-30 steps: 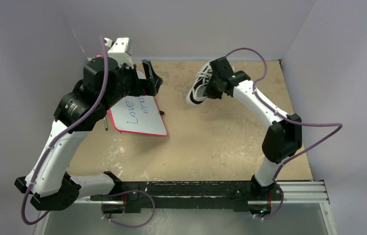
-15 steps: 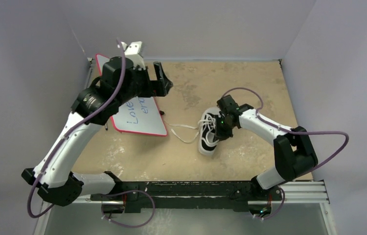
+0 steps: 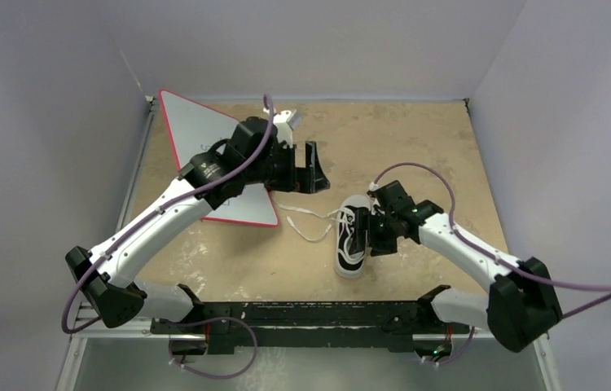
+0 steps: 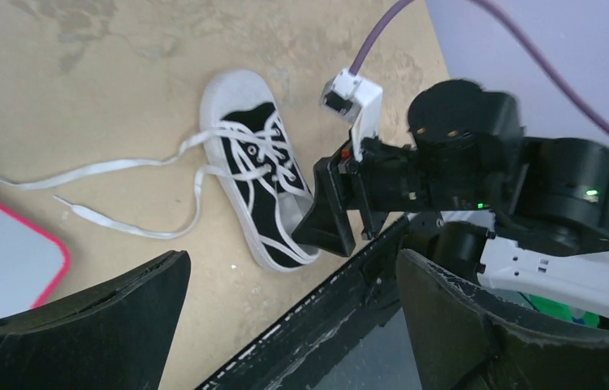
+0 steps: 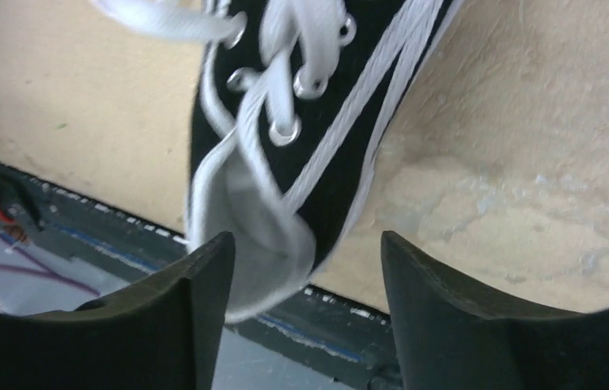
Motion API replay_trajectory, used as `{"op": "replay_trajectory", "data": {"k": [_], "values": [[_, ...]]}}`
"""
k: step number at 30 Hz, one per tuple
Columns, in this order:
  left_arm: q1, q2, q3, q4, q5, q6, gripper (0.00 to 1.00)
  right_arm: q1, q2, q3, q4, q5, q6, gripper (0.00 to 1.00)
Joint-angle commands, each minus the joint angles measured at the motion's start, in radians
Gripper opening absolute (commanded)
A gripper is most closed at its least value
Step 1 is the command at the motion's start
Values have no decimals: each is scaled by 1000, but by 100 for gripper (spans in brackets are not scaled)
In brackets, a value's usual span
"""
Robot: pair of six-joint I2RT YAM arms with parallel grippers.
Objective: Tie the shoes
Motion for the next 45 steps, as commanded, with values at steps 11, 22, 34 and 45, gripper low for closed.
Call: {"op": "replay_trajectory", "data": {"k": [11, 22, 34, 45], "values": [[-173, 39, -80, 162, -178, -92, 90, -214, -26, 346, -213, 0, -183, 79], [-169, -12, 44, -26, -411, 2, 96, -175, 343, 593, -116, -158, -378, 69], [-166, -20, 182, -88, -489, 28, 95, 14, 648, 813, -57, -167, -519, 66], [-163, -156, 140, -95, -644, -55, 98, 135, 706, 848, -70, -65, -630, 62]]}}
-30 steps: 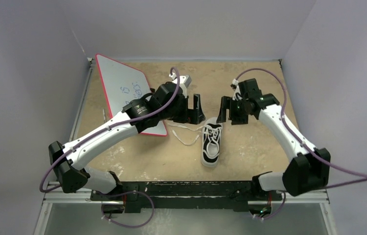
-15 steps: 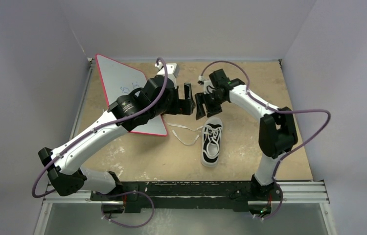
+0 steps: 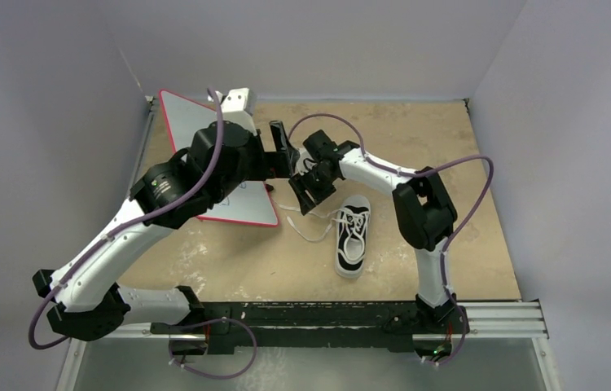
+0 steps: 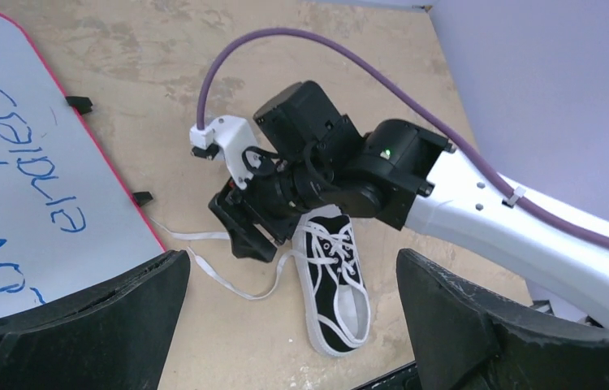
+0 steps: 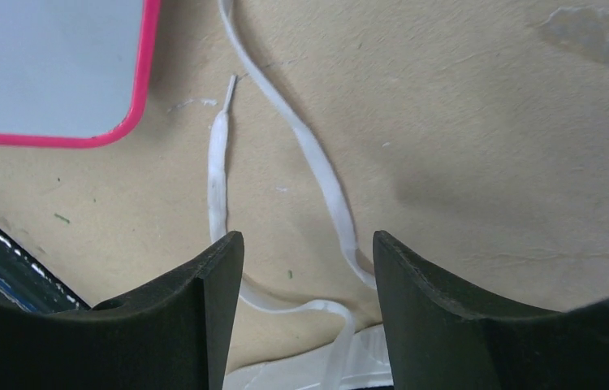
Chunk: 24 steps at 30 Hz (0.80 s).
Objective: Tie the shoes
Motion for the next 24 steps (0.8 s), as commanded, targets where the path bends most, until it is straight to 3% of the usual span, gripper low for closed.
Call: {"op": "replay_trajectory", "data": {"k": [1, 6, 11, 18, 24], "values": [[5, -50, -14, 36, -52, -39, 99, 32, -98, -28, -6, 34, -67, 63], [5, -44, -6, 19, -86, -29, 98, 94, -94, -46, -39, 131, -88, 65], [6, -4, 50, -23, -70, -7, 99, 96, -22, 50, -64, 235, -92, 62], [5, 3, 92, -27, -72, 2, 99, 144, -153, -138, 60, 91, -44, 59], [6, 11, 99, -54, -89, 19, 99, 216, -97, -154, 64, 93, -20, 56]]}}
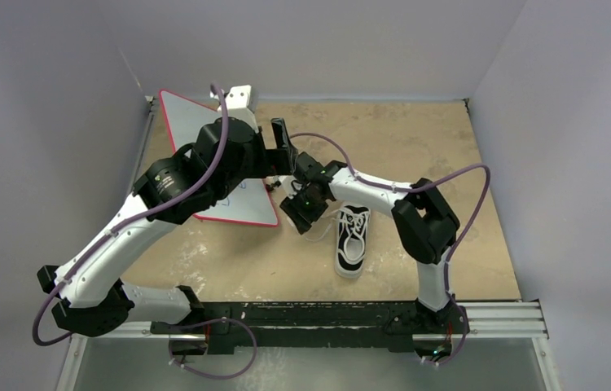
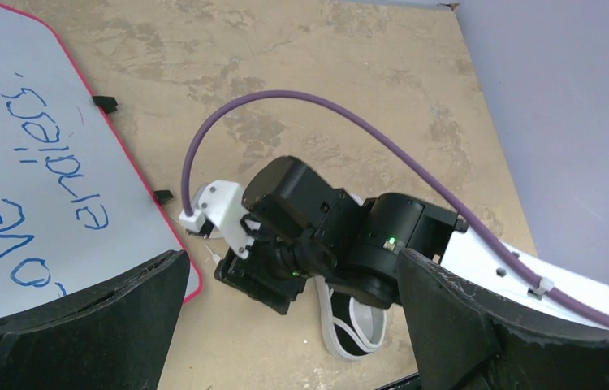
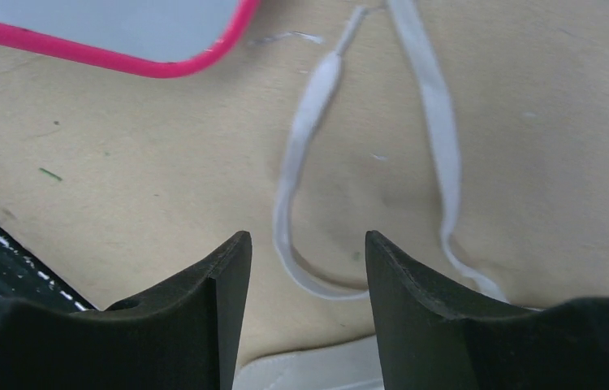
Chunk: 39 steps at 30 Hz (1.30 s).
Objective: Tie the shoes
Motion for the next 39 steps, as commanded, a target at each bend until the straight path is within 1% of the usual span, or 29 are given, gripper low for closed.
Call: {"op": "replay_trajectory", "data": {"k": [1, 4, 5, 6, 7, 9, 11, 12, 14, 16, 17, 18, 19, 21, 23, 28, 30, 31, 33, 35, 39], "values": [[5, -9, 55, -8, -42, 11, 99, 69, 8, -5, 36, -19, 39, 56], [6, -3, 60, 15, 12, 42, 98, 96, 43, 15, 48, 13, 68, 51], [6, -3, 61, 5, -3, 45, 98, 103, 55, 18, 48, 44, 77, 48], [6, -6, 61, -13, -40, 32, 98, 111, 71, 25, 36, 77, 79, 45], [5, -11, 61, -23, -71, 13, 99, 118, 87, 35, 19, 126, 118, 43], [6, -29, 57, 6, -53, 11, 99, 130, 100, 31, 11, 231, 151, 38], [6, -34, 64, 9, -25, 22, 99, 134, 93, -5, 37, 300, 180, 36], [6, -34, 69, -4, -40, 12, 99, 134, 91, -20, 45, 323, 202, 34], [5, -40, 72, -12, -68, -18, 99, 134, 86, -30, 47, 355, 236, 27], [6, -43, 66, 13, -28, -10, 99, 134, 67, -48, 64, 351, 254, 22], [6, -39, 68, 14, -16, -7, 99, 134, 52, -65, 79, 317, 253, 18], [6, -36, 72, 7, -19, -10, 99, 132, 39, -79, 96, 310, 261, 6], [6, -37, 72, 4, -26, -17, 99, 130, 23, -84, 107, 307, 267, 0], [6, -52, 59, 23, -39, -36, 99, 129, -18, -73, 113, 293, 275, 0], [6, -72, 22, 71, -16, -42, 99, 118, -77, -52, 92, 284, 305, 0], [6, -91, -25, 100, 4, -64, 99, 33, -268, -93, 95, 160, 361, 0], [6, -105, -72, 135, 24, -73, 99, -21, -336, -111, 94, 114, 389, 0], [6, -103, -82, 143, 45, -74, 99, -68, -378, -130, 103, 82, 413, 0], [5, -86, -113, 160, 88, -66, 99, -141, -434, -154, 130, 38, 438, 0], [6, -52, -142, 181, 138, -64, 99, -219, -469, -141, 110, 12, 465, 0], [6, 77, -157, 252, 280, -77, 99, -338, -539, -108, 34, 43, 509, 0]]}}
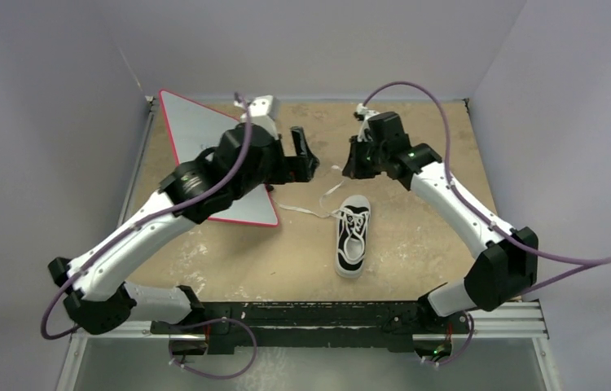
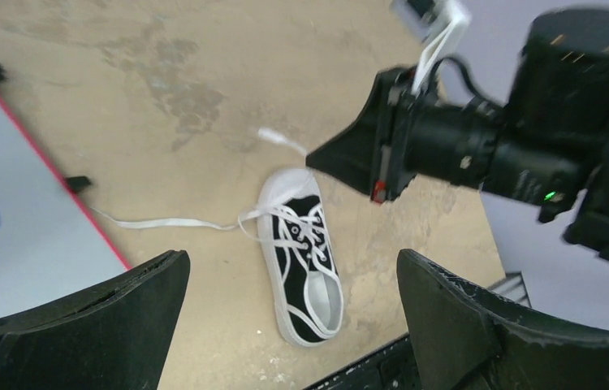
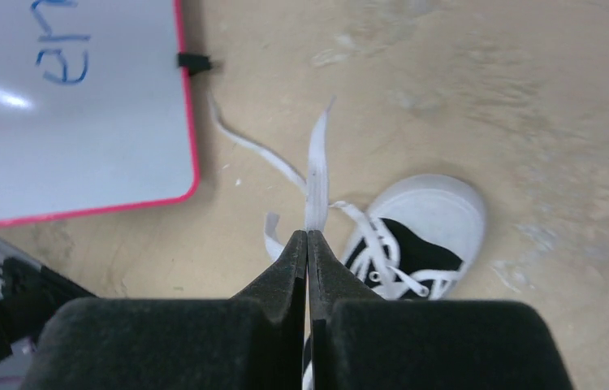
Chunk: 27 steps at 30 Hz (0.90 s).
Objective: Tie the shoes
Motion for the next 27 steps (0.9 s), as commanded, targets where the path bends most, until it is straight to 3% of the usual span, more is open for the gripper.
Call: {"op": "replay_trajectory", "data": {"k": [1, 5, 11, 16, 17, 19, 23, 27], "values": [[7, 129, -43, 157, 194, -19, 99, -97, -70, 34, -115, 1, 92, 0], [50, 155, -154, 335, 294, -49, 99, -119, -140, 58, -245, 103, 133, 0], [182, 161, -338, 553, 505, -52, 97, -147, -206, 24, -304, 165, 136, 0], [183, 206, -427, 658, 541, 4, 74, -207, -180, 16, -307, 133, 78, 0], [182, 223, -435, 673, 531, 9, 73, -226, -168, 32, -324, 133, 73, 0], [172, 271, -437, 667, 503, 53, 74, -260, -147, 73, -369, 136, 67, 0], [85, 336, -416, 612, 382, 273, 95, -279, -127, 143, -448, 134, 36, 0], [36, 379, -446, 638, 288, 461, 96, -279, -165, 135, -416, 89, 0, 0]]}}
